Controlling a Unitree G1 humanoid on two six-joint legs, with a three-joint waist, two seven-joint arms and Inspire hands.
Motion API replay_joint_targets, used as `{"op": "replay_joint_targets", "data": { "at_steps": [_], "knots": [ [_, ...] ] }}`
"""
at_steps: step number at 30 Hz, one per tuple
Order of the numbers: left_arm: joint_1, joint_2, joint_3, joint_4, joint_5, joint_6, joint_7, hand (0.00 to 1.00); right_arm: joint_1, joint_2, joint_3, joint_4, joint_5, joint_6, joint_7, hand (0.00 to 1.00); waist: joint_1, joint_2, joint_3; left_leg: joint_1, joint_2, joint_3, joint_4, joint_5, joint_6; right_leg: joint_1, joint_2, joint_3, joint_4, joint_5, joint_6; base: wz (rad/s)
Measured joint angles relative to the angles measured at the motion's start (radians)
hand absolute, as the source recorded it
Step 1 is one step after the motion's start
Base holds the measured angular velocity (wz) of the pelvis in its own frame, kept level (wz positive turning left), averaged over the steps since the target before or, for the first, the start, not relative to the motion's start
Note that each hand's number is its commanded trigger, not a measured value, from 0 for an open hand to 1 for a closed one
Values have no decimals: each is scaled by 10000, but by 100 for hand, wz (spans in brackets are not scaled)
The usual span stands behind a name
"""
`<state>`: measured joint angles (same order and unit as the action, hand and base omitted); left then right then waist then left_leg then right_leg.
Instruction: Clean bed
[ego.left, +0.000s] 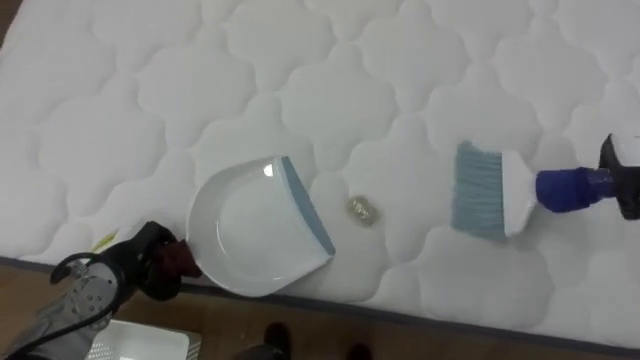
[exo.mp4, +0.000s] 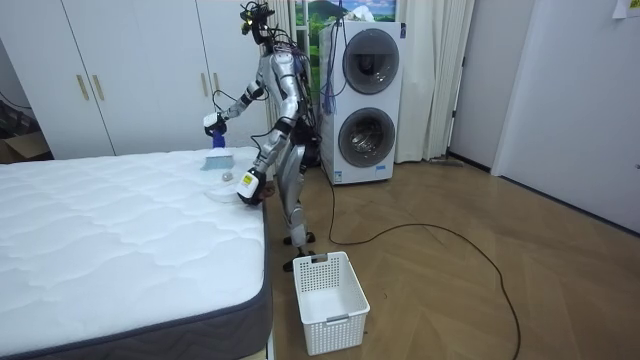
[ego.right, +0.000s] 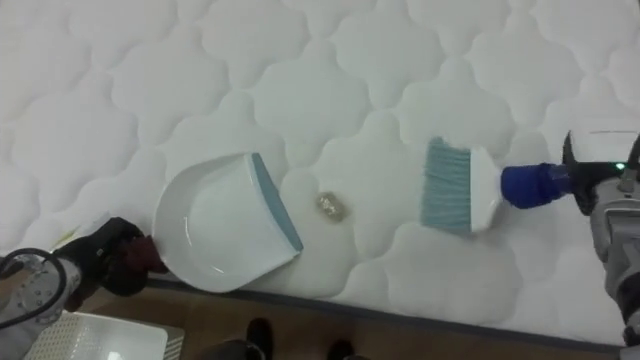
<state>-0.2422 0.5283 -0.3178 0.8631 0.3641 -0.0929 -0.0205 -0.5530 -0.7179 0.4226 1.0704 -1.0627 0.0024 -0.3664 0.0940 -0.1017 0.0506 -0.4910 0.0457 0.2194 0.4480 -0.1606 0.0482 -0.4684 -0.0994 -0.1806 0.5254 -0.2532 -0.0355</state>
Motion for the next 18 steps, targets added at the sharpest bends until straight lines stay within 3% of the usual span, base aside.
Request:
{"op": "replay_joint_targets", "data": {
  "at_steps": [3, 7, 18],
  "knots": [
    [-7, 199, 16, 3, -4, -19, -5, 100, 2, -12, 61, -657, -1171, 15, -49, 100, 6, -196, 22, -3, 56, 5, -55, 19, -34, -5, 72, -11, -108, 60, -38, -5],
    [-10, 423, 15, -3, -3, -111, -109, 100, 2, -13, 245, -1439, -2065, -1, -157, 100, -32, -292, 8, 1, 171, -33, -64, 15, -91, 135, 164, -224, -378, 161, -104, -2],
    [89, 454, 91, -29, 4, -291, -157, 100, 100, -2, 309, -3017, -2727, -19, -231, 100, 94, -346, -4, 27, 218, -27, -176, 22, -119, 231, 234, -303, -598, 277, -98, -1]
  ]
}}
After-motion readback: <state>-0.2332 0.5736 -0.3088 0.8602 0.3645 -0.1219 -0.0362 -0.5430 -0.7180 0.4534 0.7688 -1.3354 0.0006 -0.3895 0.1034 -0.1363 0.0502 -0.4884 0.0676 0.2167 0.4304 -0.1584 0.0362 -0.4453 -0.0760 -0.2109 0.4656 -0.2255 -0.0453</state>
